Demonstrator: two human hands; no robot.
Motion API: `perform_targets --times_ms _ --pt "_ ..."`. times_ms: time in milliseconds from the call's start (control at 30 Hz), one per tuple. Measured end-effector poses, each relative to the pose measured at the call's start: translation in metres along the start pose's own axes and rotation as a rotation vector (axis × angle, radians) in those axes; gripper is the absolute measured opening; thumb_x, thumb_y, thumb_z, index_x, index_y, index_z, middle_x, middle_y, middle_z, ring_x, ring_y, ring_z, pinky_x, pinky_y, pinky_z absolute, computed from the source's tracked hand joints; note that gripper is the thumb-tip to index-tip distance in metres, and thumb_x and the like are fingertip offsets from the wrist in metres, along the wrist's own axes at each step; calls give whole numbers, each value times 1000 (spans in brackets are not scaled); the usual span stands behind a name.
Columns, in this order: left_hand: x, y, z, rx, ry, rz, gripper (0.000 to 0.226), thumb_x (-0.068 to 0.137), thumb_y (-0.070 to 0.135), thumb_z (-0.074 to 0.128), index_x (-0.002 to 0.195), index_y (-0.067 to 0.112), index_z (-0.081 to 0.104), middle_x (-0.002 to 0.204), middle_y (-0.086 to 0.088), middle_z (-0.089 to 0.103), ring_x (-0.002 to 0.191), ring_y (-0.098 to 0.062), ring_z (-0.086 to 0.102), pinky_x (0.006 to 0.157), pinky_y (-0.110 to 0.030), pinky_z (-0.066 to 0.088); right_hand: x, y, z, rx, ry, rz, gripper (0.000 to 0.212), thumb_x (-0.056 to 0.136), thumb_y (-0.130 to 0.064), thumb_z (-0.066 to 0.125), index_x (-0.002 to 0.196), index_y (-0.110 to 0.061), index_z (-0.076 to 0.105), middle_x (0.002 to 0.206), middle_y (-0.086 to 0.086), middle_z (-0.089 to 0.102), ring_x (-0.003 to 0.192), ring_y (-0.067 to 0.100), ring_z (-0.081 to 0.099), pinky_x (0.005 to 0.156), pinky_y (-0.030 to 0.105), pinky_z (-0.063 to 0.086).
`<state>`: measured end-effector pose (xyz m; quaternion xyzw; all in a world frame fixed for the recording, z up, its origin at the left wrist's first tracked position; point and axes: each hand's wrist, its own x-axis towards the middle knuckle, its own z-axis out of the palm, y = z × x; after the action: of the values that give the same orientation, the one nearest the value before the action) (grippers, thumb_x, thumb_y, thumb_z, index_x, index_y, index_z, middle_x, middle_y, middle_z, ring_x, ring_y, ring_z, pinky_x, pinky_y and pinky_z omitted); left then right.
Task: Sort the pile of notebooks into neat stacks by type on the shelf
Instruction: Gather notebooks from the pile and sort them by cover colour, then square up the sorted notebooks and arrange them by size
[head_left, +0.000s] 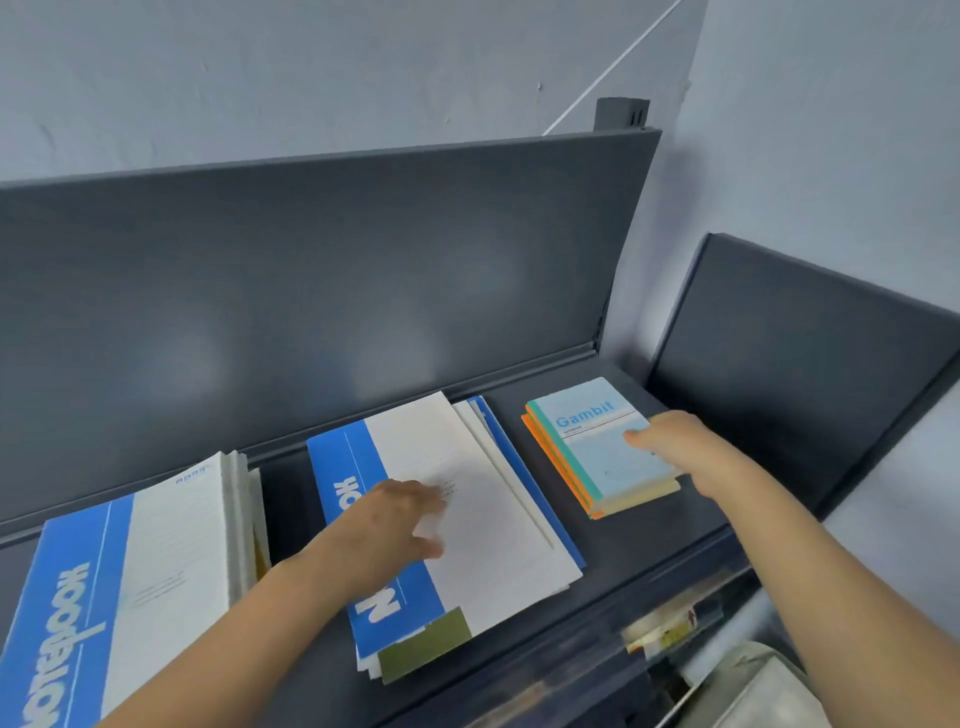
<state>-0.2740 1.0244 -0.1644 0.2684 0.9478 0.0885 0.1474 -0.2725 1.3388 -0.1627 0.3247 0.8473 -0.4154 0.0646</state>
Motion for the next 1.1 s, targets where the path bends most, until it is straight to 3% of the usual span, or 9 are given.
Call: perform_targets --times_ms 133,300,500,567,633,700,767,1033,1100 --pt "1 1 2 82 23 -13 50 99 15 48 146 26 36 150 5 37 134 -14 41 110 -25 35 0 0 3 -222 60 -12 39 87 -33 53 116 -8 59 121 13 54 108 28 52 87 37 48" --pt "-4 1 3 227 63 1 51 95 4 47 142 24 40 141 1 45 121 -18 52 102 -30 47 -27 -30 7 -435 213 -227 55 91 -32 53 141 -19 36 136 10 36 126 31 32 97 44 36" --pt "-55 -28 -19 419 216 48 39 98 16 42 137 22 48 134 2 51 121 -19 50 99 -34 47 -90 -91 71 -444 21 -628 46 93 -27 53 137 -18 46 135 6 46 125 24 42 100 35 38" --pt "-93 -55 -30 429 352 33 35 96 17 45 129 24 57 123 3 58 111 -19 56 91 -34 50 -117 -112 102 -462 -88 -737 47 92 -25 56 138 -18 46 134 3 50 124 20 46 100 29 35" --pt "-142 -86 -44 431 470 6 30 84 18 63 112 28 69 103 6 68 90 -17 65 69 -32 55 -147 -132 137 -473 -191 -825 49 92 -23 57 139 -19 44 135 1 51 124 17 46 102 27 34" --pt "-196 -123 -51 431 490 -76 34 60 22 83 92 31 75 82 12 67 70 -11 66 51 -24 52 -181 -153 173 -491 -250 -908 47 93 -23 56 138 -20 46 132 0 52 122 15 47 102 27 36" --pt "-253 -162 -49 492 478 -178 38 46 25 88 81 34 73 73 16 62 60 -7 63 44 -20 50 -222 -176 211 -503 -266 -1002 43 93 -24 56 135 -20 49 127 -1 54 119 14 49 99 26 37" --pt "-492 -294 -21 557 533 -469 3 70 30 61 70 31 64 72 13 59 60 -12 61 43 -26 50 -406 -253 380 -537 -417 -1329 36 94 -25 53 130 -22 54 127 -8 54 124 10 46 102 23 34" --pt "-546 -316 -15 562 526 -549 21 75 36 47 74 32 67 75 13 61 62 -11 63 45 -25 52 -449 -267 417 -536 -470 -1382 36 94 -26 52 130 -23 54 129 -9 53 124 9 45 104 23 34"
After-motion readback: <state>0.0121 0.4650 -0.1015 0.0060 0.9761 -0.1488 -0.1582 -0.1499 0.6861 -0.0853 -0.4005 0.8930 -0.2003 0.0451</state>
